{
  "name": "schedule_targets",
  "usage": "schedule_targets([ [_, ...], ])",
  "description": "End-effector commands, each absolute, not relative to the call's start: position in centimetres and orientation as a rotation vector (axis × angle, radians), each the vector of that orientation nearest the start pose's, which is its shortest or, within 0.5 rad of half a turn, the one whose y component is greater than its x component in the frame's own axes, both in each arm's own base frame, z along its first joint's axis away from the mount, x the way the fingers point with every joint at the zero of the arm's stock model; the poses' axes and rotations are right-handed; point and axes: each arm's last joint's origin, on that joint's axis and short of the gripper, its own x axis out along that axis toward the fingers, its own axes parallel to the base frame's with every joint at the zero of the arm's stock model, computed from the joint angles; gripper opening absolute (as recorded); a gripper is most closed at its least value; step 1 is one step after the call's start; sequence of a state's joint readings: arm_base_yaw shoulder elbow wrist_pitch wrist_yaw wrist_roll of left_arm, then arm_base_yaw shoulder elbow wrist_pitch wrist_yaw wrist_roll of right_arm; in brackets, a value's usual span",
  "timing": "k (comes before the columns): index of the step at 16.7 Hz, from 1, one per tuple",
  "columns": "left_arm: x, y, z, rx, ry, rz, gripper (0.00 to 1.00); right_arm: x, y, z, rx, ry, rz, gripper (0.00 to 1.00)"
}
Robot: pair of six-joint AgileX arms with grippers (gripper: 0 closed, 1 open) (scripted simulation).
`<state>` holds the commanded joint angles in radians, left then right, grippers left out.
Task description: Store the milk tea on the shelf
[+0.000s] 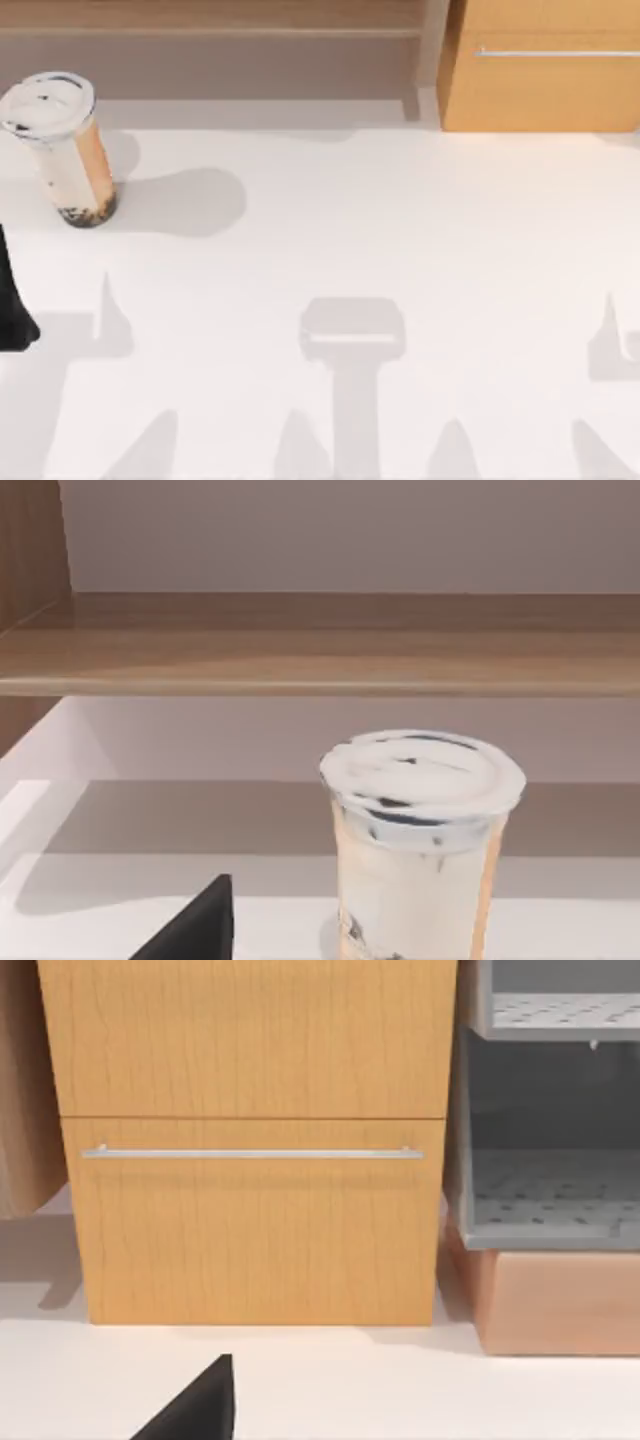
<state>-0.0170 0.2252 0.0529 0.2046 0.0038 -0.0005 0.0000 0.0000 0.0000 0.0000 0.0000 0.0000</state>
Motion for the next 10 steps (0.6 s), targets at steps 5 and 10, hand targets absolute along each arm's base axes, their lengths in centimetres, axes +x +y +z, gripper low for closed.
schedule_targets([
  [5,15.9,-0.6,18.5,-0.009,0.024,-0.032,1.00,10.6,-0.1,16.0,0.000,0.000,0.000,1.00],
  [10,21.1,-1.0,15.9,-0.009,0.128,-0.034,1.00,10.6,-0.1,16.0,0.000,0.000,0.000,1.00],
])
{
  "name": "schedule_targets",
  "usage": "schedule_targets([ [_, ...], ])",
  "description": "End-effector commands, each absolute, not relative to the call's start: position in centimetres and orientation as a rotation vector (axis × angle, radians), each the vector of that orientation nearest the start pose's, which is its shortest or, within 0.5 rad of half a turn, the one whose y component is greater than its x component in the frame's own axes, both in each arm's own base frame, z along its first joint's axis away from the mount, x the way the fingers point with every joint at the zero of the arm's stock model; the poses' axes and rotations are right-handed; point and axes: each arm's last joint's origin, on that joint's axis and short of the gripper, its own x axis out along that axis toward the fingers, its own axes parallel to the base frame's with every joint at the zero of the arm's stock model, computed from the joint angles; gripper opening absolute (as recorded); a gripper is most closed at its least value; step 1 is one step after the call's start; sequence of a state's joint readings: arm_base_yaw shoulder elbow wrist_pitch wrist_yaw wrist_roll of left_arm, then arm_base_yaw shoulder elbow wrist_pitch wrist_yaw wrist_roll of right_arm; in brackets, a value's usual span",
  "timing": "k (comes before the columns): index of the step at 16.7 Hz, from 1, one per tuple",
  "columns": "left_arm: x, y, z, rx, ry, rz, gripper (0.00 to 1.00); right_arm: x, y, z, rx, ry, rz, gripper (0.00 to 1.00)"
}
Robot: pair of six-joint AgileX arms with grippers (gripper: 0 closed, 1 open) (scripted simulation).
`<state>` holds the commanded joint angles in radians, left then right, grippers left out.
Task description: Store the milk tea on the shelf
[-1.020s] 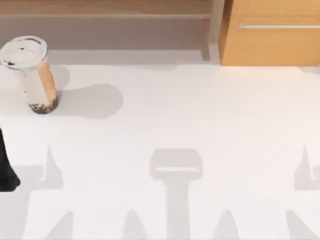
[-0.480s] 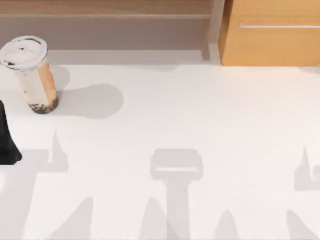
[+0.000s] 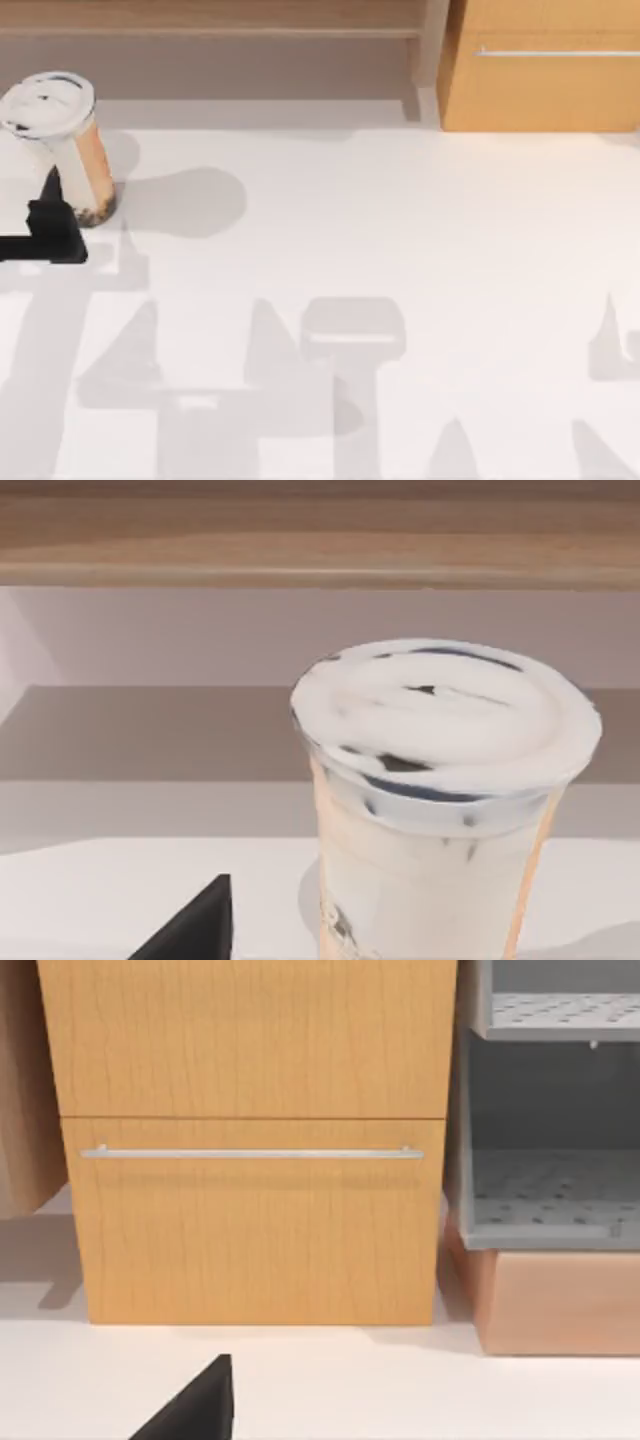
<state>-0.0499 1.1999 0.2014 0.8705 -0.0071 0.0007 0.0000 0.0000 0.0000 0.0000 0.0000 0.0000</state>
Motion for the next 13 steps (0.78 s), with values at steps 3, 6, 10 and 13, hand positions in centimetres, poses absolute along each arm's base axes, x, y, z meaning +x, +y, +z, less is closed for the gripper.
schedule_targets([
  [3,23.4,-1.3,13.4,-0.009,0.177,-0.032,1.00,10.6,-0.1,16.0,0.000,0.000,0.000,1.00],
  [6,24.9,-1.4,11.4,-0.009,0.197,-0.029,1.00,10.6,-0.1,16.0,0.000,0.000,0.000,1.00],
  [10,25.6,-1.5,10.3,-0.009,0.198,-0.027,1.00,10.6,-0.1,16.0,0.000,0.000,0.000,1.00],
  [13,25.6,-1.5,10.3,-0.009,0.198,-0.027,1.00,10.6,-0.1,16.0,0.000,0.000,0.000,1.00],
])
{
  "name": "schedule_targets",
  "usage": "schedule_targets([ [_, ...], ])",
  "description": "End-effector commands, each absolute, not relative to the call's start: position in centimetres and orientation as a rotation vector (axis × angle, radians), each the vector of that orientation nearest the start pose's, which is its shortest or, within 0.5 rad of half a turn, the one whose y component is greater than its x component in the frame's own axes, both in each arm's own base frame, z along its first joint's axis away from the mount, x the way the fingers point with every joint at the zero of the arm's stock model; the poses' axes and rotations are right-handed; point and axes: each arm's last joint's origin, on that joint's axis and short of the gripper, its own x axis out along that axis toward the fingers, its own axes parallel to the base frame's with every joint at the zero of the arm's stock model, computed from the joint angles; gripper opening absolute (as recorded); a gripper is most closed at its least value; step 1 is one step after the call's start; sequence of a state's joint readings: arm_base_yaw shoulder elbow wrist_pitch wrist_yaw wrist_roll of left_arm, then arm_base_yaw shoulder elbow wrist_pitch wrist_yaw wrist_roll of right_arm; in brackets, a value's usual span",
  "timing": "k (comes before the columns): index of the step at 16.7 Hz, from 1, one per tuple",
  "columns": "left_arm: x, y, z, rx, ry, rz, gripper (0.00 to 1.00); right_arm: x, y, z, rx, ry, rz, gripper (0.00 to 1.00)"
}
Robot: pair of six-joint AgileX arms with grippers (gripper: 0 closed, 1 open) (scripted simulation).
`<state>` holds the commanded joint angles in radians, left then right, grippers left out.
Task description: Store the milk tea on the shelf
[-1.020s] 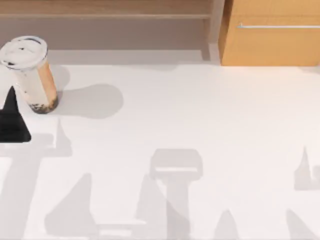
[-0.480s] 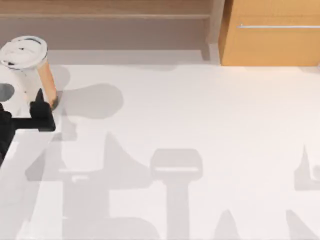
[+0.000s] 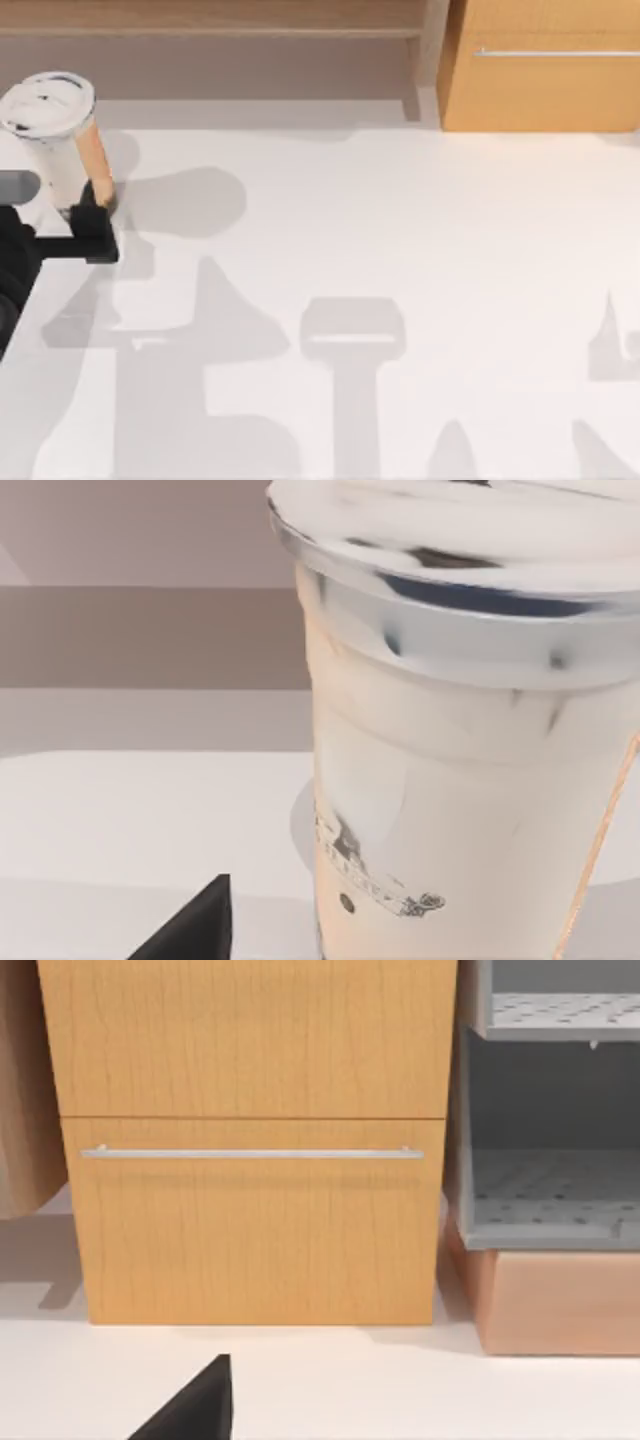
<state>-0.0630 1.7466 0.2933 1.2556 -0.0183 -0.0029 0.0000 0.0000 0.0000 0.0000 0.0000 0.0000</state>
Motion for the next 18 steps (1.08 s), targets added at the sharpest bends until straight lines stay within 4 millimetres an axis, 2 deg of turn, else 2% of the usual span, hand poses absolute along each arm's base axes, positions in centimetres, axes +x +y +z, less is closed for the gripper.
schedule_targets([
  [2,25.6,-1.4,10.3,-0.009,0.202,-0.024,1.00,10.6,-0.1,16.0,0.000,0.000,0.000,1.00],
  [4,26.5,-1.5,10.2,-0.009,0.201,-0.026,1.00,10.6,-0.1,16.0,0.000,0.000,0.000,1.00],
  [11,32.8,-1.7,9.0,-0.009,0.196,-0.027,1.00,10.6,-0.1,16.0,0.000,0.000,0.000,1.00],
  [16,33.4,-1.7,8.8,-0.009,0.198,-0.027,1.00,10.6,-0.1,16.0,0.000,0.000,0.000,1.00],
  [18,33.4,-1.7,8.8,-0.009,0.198,-0.027,0.85,10.6,-0.1,16.0,0.000,0.000,0.000,1.00],
])
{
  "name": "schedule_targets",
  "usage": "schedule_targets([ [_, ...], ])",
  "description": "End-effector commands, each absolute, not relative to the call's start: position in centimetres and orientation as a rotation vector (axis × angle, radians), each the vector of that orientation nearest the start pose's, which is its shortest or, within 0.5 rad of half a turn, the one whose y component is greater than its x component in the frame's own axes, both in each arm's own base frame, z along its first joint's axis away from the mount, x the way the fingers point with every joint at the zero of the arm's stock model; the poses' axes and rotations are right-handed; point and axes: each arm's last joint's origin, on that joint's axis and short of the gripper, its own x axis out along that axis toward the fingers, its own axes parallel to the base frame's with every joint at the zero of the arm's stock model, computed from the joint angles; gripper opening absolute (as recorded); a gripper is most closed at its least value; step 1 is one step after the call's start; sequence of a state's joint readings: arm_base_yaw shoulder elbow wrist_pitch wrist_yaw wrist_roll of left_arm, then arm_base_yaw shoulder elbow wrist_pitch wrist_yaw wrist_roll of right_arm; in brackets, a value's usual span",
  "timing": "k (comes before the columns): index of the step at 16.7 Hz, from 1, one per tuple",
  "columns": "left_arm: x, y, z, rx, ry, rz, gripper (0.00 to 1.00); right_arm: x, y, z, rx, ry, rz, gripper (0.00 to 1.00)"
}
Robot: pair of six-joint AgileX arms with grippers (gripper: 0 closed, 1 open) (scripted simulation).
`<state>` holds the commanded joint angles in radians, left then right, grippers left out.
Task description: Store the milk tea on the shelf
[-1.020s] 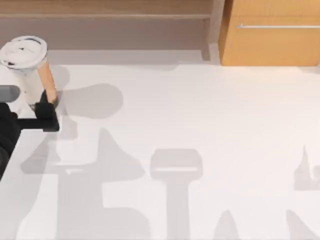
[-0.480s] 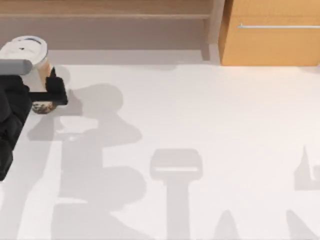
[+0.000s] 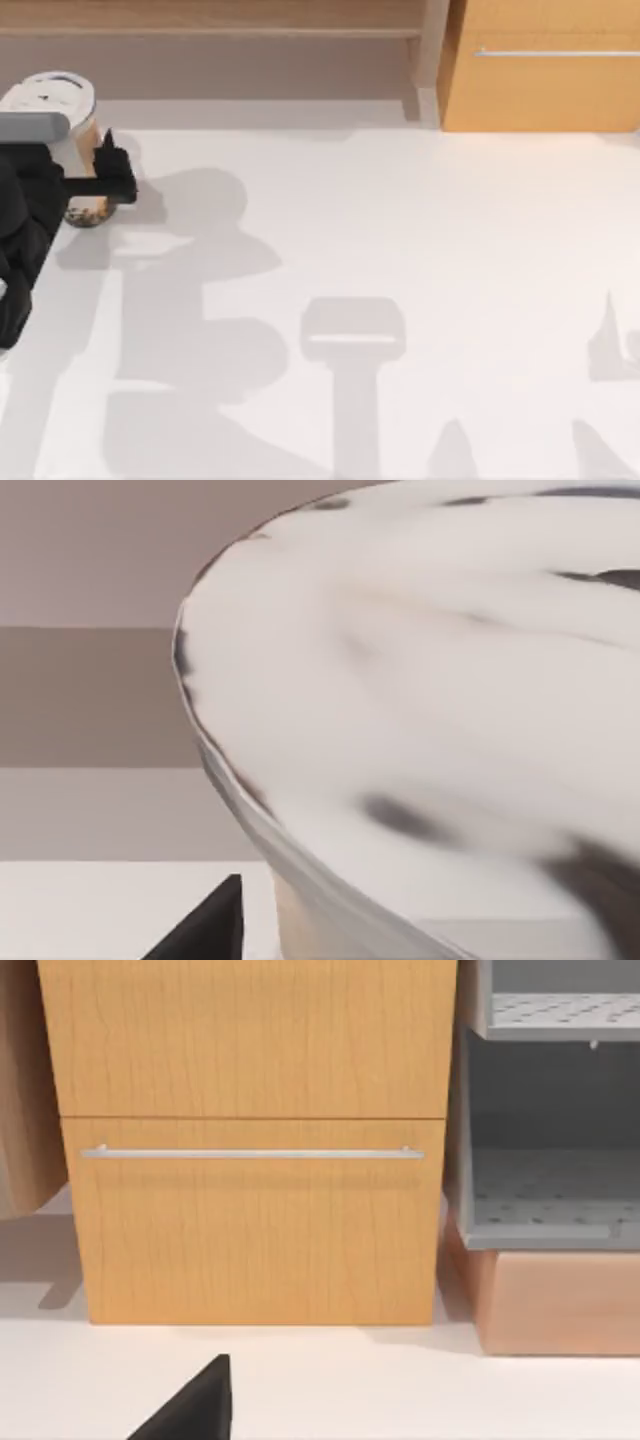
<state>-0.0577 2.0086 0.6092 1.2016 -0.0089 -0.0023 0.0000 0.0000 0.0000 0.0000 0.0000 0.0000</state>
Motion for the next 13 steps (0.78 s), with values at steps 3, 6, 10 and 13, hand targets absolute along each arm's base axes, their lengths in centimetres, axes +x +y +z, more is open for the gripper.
schedule_targets([
  [3,33.43,-1.70,8.75,-0.009,0.198,-0.027,0.62,10.57,-0.12,16.00,0.000,0.000,0.000,1.00],
  [6,33.43,-1.70,8.75,-0.009,0.198,-0.027,0.40,10.57,-0.12,16.00,0.000,0.000,0.000,1.00],
  [10,33.43,-1.70,8.75,-0.009,0.198,-0.027,0.10,10.57,-0.12,16.00,0.000,0.000,0.000,1.00],
  [13,33.43,-1.70,8.75,-0.009,0.198,-0.027,0.00,10.57,-0.12,16.00,0.000,0.000,0.000,1.00],
])
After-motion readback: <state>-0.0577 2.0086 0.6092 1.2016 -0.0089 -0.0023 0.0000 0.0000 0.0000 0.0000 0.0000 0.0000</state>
